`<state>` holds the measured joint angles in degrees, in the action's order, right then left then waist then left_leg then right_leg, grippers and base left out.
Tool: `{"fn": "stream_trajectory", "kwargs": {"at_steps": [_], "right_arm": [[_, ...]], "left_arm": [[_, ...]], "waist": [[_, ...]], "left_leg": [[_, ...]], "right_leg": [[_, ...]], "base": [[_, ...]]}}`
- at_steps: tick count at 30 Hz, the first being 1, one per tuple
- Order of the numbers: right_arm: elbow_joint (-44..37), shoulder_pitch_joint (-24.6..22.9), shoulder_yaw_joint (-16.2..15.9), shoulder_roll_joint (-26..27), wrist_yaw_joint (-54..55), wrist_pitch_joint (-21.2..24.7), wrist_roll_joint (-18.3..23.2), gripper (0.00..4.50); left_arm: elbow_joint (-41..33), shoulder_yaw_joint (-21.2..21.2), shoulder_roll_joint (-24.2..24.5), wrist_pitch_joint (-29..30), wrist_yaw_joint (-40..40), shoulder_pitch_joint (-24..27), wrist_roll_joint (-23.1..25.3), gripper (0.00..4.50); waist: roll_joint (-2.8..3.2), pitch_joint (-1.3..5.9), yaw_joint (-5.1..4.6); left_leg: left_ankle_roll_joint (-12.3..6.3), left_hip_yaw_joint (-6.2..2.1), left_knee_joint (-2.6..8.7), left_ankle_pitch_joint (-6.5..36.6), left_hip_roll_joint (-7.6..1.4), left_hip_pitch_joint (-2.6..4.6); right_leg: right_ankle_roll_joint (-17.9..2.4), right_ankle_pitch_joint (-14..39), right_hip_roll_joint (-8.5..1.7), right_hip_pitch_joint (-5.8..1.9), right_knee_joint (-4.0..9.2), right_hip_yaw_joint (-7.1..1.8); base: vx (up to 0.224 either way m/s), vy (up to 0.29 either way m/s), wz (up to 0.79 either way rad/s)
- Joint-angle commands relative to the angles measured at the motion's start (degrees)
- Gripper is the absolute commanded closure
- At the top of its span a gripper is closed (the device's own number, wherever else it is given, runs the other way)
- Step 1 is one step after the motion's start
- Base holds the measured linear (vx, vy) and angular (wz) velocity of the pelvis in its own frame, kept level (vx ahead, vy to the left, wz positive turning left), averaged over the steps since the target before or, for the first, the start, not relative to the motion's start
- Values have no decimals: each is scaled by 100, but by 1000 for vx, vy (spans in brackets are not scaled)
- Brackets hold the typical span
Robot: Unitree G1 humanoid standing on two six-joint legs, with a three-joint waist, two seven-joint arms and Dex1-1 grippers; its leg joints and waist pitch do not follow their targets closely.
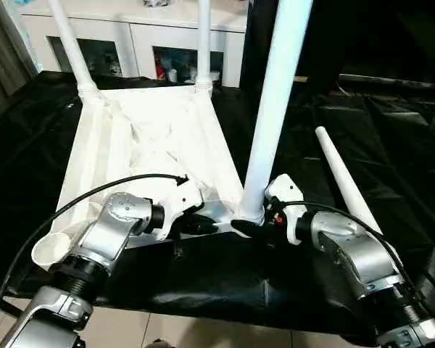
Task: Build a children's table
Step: Rotate leg to tighten
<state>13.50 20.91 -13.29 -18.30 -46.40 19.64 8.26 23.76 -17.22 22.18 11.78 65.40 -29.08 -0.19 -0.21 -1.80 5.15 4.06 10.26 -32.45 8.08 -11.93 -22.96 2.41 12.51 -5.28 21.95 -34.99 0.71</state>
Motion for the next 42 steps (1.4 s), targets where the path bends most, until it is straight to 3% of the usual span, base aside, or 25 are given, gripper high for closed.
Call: {"fn": "stream_trajectory", "kwargs": {"at_steps": [1,9,12,13,18,19,20,24,25,28,30,33,37,40,42], "right_arm": [[-162,-43,-42,27,-93,45,57,134],[-112,-109,18,148,64,86,81,173],[244,-108,282,520,820,-32,-8,174],[558,-80,530,892,1555,-108,-58,174],[937,-34,715,1425,2478,-96,-146,175],[1018,-9,736,1536,2666,-108,-183,175],[1322,167,872,1854,3275,-131,-246,175],[1742,509,918,2171,3685,-353,-367,175],[1763,536,904,2183,3691,-394,-401,175],[1803,610,983,2242,3513,-501,-283,175],[1755,608,1017,2240,3316,-519,-163,119],[1578,594,986,2137,2960,-540,-90,96],[1351,540,691,1773,2439,-583,-243,56],[965,383,404,1304,1600,-605,-226,56],[789,321,324,1098,1256,-583,-189,56]], "left_arm": [[-130,-62,-72,17,61,76,-109,450],[-146,-64,-88,65,51,104,-137,450],[68,29,-333,212,-402,2,-61,450],[370,73,-572,295,-945,-138,105,450],[829,67,-976,373,-1750,-353,360,450],[912,64,-1079,391,-1936,-402,409,450],[1025,58,-1361,511,-2322,-520,482,450],[1010,-19,-1624,600,-2461,-594,552,450],[1001,-20,-1642,596,-2451,-594,550,450],[972,13,-1613,563,-2383,-583,536,450],[932,35,-1558,538,-2339,-559,525,450],[778,57,-1407,504,-2121,-474,455,450],[656,87,-1203,505,-1939,-396,441,450],[545,118,-952,418,-1590,-315,370,450],[505,137,-849,438,-1459,-293,340,450]], "waist": [[-33,320,-9],[-24,326,-14],[-12,316,-28],[-19,300,-59],[-31,262,-90],[-4,263,-86],[-9,262,-95],[6,279,-135],[11,295,-144],[5,301,-142],[3,296,-139],[10,289,-151],[11,294,-163],[7,300,-155],[39,306,-142]], "left_leg": [[-102,29,329,1171,-66,186],[-111,30,321,1122,-63,187],[-47,29,335,1216,-65,191],[65,31,350,1386,-57,188],[277,0,401,1901,-45,206],[307,-10,408,1986,-45,220],[334,-14,413,2057,-49,231],[404,-40,435,2143,-43,223],[342,-32,416,1988,-38,209],[238,-15,400,1781,-29,191],[178,-9,398,1728,-29,192],[150,-17,415,1814,-38,186],[140,-11,408,1735,-42,178],[33,1,379,1486,-38,153],[7,1,371,1434,-44,172]], "right_leg": [[-1253,-37,-134,-156,330,-63],[-1258,-97,-131,-152,320,-63],[-1264,42,-135,-137,332,-66],[-1244,325,-144,-115,352,-75],[-979,1331,-169,-94,457,-89],[-897,1475,-168,-85,477,-94],[-866,1497,-161,-69,484,-95],[-837,1436,-157,-79,476,-82],[-840,1104,-143,-97,466,-82],[-878,755,-134,-123,449,-80],[-905,687,-132,-131,448,-77],[-935,818,-134,-133,457,-70],[-975,752,-127,-140,450,-72],[-1027,397,-125,-158,421,-74],[-1090,258,-120,-153,408,-70]], "base": [[0,0,0],[0,0,0],[0,0,0],[0,0,0],[0,0,0],[0,0,0],[0,0,0],[0,0,0],[0,0,0],[0,0,0],[0,0,0],[0,0,0],[0,0,0],[0,0,0],[0,0,0]]}}
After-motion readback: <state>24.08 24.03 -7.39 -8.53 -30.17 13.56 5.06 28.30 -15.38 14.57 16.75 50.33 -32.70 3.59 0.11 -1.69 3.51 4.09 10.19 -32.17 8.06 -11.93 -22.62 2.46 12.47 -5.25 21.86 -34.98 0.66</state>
